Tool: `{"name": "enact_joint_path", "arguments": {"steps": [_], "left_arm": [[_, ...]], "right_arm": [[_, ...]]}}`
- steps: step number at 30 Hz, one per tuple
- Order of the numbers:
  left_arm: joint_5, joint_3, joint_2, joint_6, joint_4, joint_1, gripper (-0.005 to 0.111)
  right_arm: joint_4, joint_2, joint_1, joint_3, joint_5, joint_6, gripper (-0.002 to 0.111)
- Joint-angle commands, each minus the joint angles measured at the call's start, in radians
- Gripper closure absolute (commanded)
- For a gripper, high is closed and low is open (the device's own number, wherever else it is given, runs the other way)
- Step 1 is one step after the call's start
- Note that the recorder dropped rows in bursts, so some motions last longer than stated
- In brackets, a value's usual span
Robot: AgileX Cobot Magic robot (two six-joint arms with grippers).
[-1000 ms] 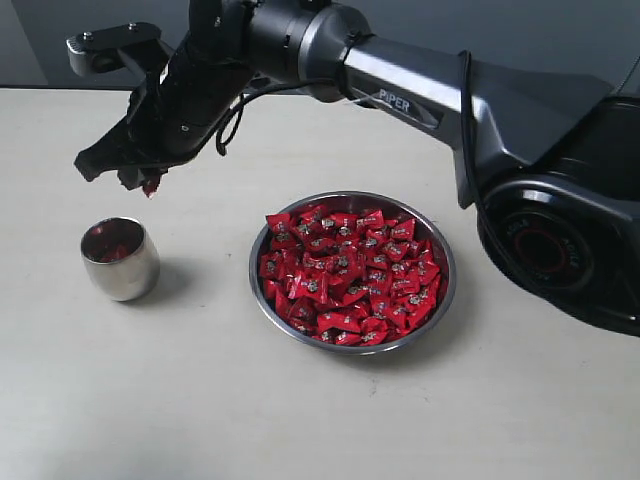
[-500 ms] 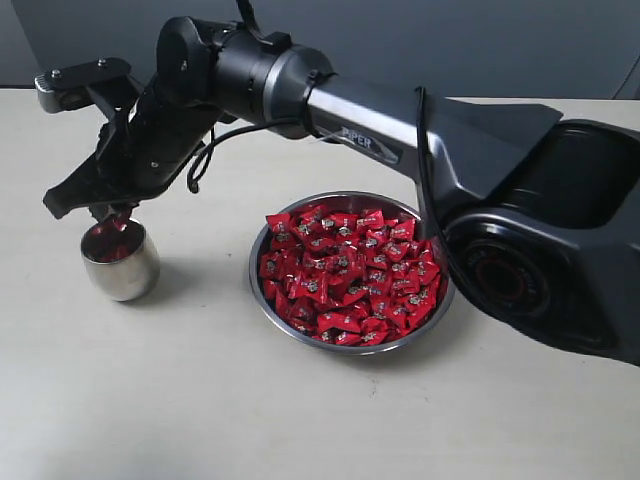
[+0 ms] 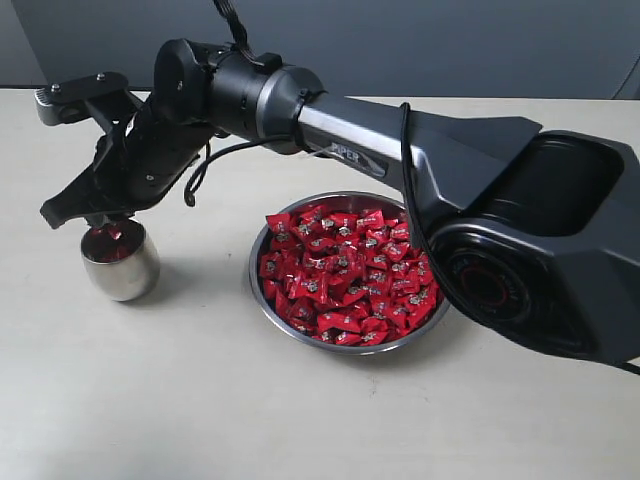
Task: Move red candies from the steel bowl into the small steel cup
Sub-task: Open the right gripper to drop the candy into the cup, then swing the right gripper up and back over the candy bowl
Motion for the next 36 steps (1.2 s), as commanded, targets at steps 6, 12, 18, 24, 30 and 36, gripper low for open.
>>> {"name": "enact_joint_path", "arguments": {"steps": [6, 12, 18, 24, 30, 36], "left_arm": [[-0.002, 0.004, -0.004, -0.002, -0.002, 0.001, 0.106], [-0.002, 0.004, -0.004, -0.002, -0.002, 0.001, 0.106], [-0.002, 0.004, -0.004, -0.002, -0.002, 0.001, 0.106], [-0.002, 0.004, -0.004, -0.002, -0.002, 0.001, 0.106], [-0.002, 0.004, -0.004, -0.002, -0.002, 0.001, 0.106], [-0.002, 0.004, -0.004, -0.002, -0.002, 0.001, 0.106]], "right_arm": [[0.003, -0.003, 0.002, -0.006, -0.009, -0.037, 0.091], [0.002, -0.003, 0.002, -0.006, -0.003, -0.037, 0.066], [0.002, -0.003, 0.002, -0.006, -0.003, -0.037, 0.066], [-0.018, -0.027, -0.001, -0.006, -0.003, -0.037, 0.076], [-0.176, -0.089, -0.002, -0.006, 0.013, -0.01, 0.108], [-0.275, -0.118, -0.023, -0.006, 0.114, 0.014, 0.109]]}}
